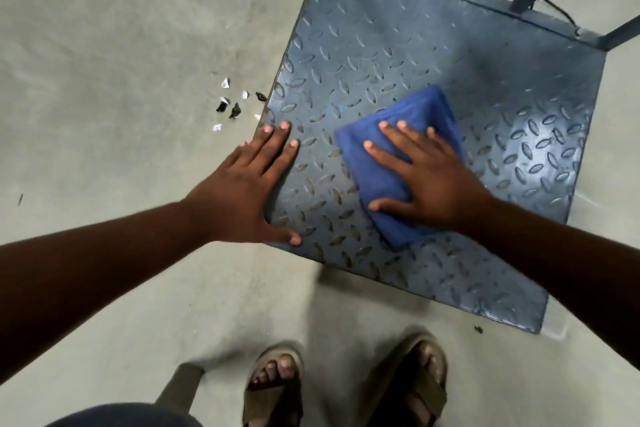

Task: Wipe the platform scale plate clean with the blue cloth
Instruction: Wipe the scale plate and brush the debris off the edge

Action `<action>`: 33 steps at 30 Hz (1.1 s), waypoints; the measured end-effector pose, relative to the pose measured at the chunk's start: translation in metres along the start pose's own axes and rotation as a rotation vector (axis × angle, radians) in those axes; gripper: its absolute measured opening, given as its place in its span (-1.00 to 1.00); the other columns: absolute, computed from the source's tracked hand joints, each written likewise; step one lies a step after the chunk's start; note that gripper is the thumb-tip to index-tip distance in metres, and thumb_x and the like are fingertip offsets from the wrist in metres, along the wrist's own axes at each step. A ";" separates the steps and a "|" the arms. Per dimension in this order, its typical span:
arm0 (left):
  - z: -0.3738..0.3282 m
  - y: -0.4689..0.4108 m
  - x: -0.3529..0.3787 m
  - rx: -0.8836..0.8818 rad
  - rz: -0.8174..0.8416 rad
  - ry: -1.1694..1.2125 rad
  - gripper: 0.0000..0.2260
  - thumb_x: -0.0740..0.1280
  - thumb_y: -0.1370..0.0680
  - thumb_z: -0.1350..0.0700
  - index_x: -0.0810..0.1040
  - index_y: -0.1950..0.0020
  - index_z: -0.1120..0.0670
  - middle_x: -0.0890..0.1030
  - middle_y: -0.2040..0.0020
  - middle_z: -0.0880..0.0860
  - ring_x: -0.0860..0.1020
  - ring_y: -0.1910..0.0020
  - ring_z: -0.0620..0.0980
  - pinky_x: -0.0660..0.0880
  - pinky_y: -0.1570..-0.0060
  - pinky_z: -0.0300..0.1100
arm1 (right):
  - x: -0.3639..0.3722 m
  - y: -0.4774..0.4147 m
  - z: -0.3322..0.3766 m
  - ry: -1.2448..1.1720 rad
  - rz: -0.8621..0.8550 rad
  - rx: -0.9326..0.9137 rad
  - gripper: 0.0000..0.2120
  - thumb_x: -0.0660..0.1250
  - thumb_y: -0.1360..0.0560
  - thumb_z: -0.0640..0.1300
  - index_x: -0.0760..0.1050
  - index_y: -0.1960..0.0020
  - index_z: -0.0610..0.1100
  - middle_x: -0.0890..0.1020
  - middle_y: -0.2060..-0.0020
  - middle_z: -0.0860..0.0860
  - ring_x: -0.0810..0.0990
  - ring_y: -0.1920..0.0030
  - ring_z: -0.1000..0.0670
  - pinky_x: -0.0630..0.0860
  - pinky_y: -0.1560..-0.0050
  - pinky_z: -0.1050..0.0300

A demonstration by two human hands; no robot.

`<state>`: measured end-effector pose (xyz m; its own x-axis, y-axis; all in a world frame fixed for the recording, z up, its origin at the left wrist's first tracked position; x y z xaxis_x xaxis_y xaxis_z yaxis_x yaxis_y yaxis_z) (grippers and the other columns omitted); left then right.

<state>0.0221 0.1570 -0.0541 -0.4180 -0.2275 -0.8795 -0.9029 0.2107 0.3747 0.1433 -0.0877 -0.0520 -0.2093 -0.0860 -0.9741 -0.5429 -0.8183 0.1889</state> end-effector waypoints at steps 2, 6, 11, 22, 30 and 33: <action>-0.002 0.002 0.003 -0.027 0.028 0.023 0.37 0.19 -0.24 -0.76 -0.27 -0.75 0.01 -0.34 -0.74 0.04 -0.31 -0.72 0.11 0.05 -0.69 0.26 | -0.013 -0.006 -0.066 -0.064 -0.035 0.315 -0.08 0.05 -0.45 0.58 0.11 -0.66 0.09 0.12 -0.66 -0.14 0.14 -0.63 -0.26 0.19 -0.50 -0.43; -0.006 -0.004 0.005 -0.068 0.121 0.029 0.49 0.27 -0.13 -0.77 -0.39 -0.71 0.01 -0.46 -0.69 0.03 -0.43 -0.68 0.13 -0.13 -0.66 0.23 | -0.021 -0.016 -0.086 -0.184 0.047 0.714 0.00 0.08 -0.39 0.57 0.01 -0.67 0.08 0.01 -0.66 -0.19 0.02 -0.64 -0.31 0.05 -0.55 -0.46; -0.013 -0.007 0.001 -0.082 0.107 -0.044 0.55 0.33 -0.09 -0.72 -0.26 -0.73 0.16 -0.36 -0.71 0.23 -0.32 -0.70 0.29 -0.27 -0.63 0.15 | 0.010 -0.017 0.075 0.000 0.172 -0.122 -0.05 0.06 -0.41 0.61 0.06 -0.66 0.15 0.00 -0.68 -0.08 -0.02 -0.67 -0.19 -0.02 -0.58 -0.42; -0.016 -0.006 0.003 -0.075 0.057 0.033 0.52 0.29 -0.14 -0.73 -0.33 -0.71 0.16 -0.41 -0.70 0.19 -0.43 -0.66 0.21 -0.38 -0.62 0.06 | -0.014 -0.061 0.010 -0.133 0.111 0.324 -0.04 0.10 -0.40 0.58 -0.05 -0.67 0.20 -0.10 -0.68 -0.08 -0.11 -0.66 -0.23 -0.07 -0.56 -0.44; -0.021 0.004 0.000 -0.117 -0.223 -0.010 0.13 0.13 -0.48 -0.61 -0.05 -0.76 0.17 -0.13 -0.76 0.19 -0.16 -0.75 0.15 -0.06 -0.71 0.13 | -0.024 -0.071 -0.049 -0.206 0.073 0.619 0.04 0.06 -0.33 0.67 -0.05 -0.66 0.17 -0.03 -0.67 -0.16 -0.01 -0.65 -0.28 0.05 -0.54 -0.47; -0.021 0.003 0.003 -0.129 -0.224 -0.027 0.11 0.11 -0.49 -0.61 -0.03 -0.75 0.17 -0.09 -0.76 0.20 -0.12 -0.75 0.16 -0.06 -0.71 0.12 | -0.021 -0.087 -0.016 -0.127 0.082 0.503 -0.04 0.17 -0.42 0.58 -0.02 -0.66 0.18 -0.04 -0.67 -0.15 -0.04 -0.65 -0.28 0.01 -0.54 -0.47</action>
<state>0.0163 0.1370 -0.0496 -0.2047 -0.2293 -0.9516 -0.9787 0.0345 0.2023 0.2084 -0.0237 -0.0496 -0.3474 -0.0430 -0.9367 -0.8375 -0.4352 0.3305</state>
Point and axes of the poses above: each hand's wrist, its own y-axis away from the middle knuckle, its own x-axis out of the palm, z = x × y, the point moved 7 cm from there along -y, towards the middle knuckle
